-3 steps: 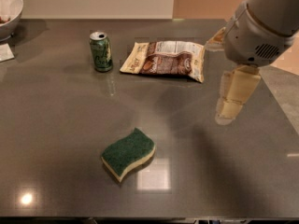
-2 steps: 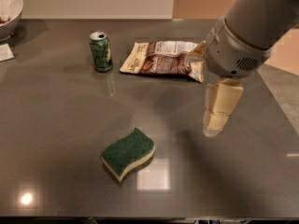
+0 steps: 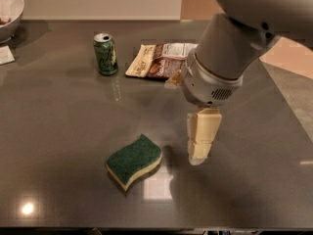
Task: Move sponge near brown chip bag
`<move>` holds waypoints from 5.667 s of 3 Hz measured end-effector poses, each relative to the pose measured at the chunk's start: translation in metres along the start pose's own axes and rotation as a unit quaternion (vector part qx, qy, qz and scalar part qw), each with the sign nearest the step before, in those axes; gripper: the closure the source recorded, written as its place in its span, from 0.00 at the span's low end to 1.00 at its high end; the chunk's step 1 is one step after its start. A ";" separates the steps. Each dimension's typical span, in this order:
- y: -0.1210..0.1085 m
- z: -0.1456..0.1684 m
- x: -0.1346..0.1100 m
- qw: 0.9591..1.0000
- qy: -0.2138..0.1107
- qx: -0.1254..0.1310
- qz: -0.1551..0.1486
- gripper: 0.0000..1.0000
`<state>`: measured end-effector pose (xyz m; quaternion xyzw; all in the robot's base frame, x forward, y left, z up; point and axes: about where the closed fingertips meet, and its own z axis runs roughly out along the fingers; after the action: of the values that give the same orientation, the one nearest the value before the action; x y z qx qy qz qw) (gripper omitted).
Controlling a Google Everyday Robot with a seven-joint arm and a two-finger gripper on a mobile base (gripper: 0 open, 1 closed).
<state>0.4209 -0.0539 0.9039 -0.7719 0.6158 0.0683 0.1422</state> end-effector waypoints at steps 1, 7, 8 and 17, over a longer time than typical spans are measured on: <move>0.001 0.025 -0.013 1.000 0.002 -0.016 -0.014 0.00; 0.000 0.082 -0.050 0.997 0.002 -0.059 -0.047 0.64; -0.014 0.066 -0.039 0.999 -0.005 -0.044 -0.022 0.88; -0.178 0.024 0.138 0.959 0.047 0.099 0.261 0.00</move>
Offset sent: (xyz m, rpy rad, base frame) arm -0.0048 0.0591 -0.0572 -0.0524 0.0679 0.1072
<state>0.6272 -0.1395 0.8668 -0.5684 0.8058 0.0056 0.1660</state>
